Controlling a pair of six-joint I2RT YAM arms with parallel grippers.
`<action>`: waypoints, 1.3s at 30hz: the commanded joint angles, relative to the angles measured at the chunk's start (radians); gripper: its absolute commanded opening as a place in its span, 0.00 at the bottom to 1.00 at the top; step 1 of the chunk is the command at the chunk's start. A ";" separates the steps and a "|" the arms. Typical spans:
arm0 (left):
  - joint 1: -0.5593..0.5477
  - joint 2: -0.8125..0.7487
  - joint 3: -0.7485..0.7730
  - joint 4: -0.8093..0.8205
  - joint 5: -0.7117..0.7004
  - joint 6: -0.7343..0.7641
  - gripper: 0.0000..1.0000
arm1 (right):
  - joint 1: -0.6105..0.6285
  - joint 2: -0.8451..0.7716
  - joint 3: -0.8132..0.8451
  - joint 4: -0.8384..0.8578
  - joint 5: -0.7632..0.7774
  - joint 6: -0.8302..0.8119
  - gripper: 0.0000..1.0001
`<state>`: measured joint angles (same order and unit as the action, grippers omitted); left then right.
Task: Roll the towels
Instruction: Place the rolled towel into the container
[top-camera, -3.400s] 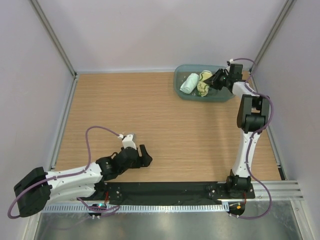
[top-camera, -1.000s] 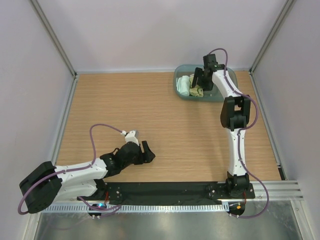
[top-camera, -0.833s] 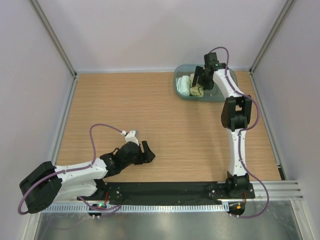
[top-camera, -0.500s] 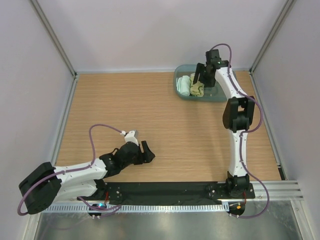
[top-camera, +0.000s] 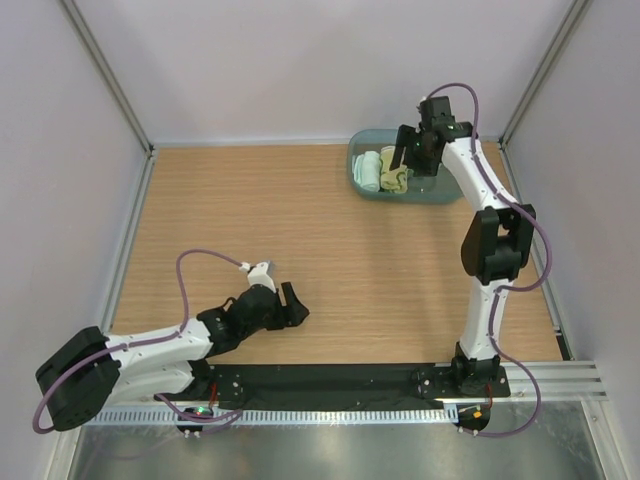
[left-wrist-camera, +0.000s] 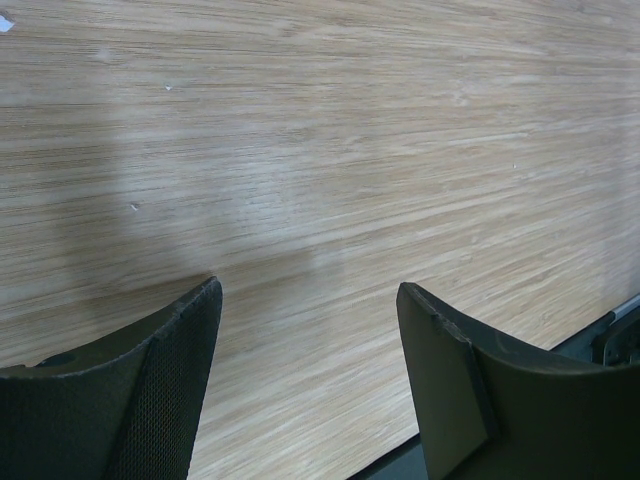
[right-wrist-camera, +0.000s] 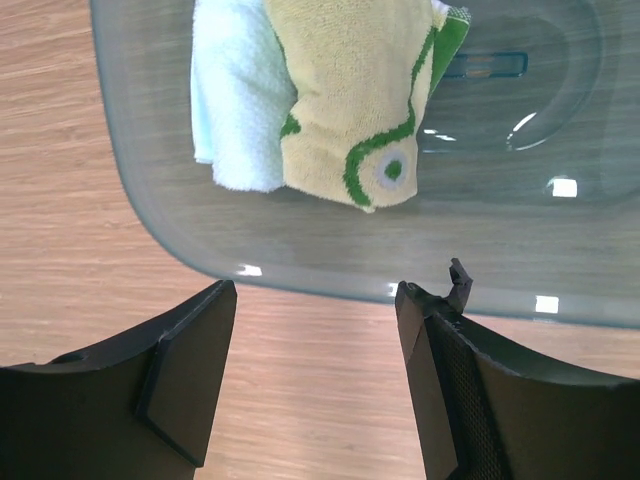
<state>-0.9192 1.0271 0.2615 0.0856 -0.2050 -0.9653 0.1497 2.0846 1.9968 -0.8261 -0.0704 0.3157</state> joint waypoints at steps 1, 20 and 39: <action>0.008 -0.005 -0.022 -0.044 0.004 -0.001 0.72 | 0.019 -0.124 -0.053 0.028 0.006 -0.017 0.72; 0.009 -0.301 0.200 -0.323 -0.273 0.267 0.82 | 0.143 -0.696 -0.638 0.234 0.001 0.014 0.78; 0.247 -0.342 0.097 0.163 -0.685 0.870 1.00 | 0.168 -0.854 -0.846 0.314 -0.040 0.039 0.80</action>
<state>-0.7853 0.6674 0.3542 0.0952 -0.8829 -0.1478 0.3126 1.2762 1.1595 -0.5686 -0.0887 0.3450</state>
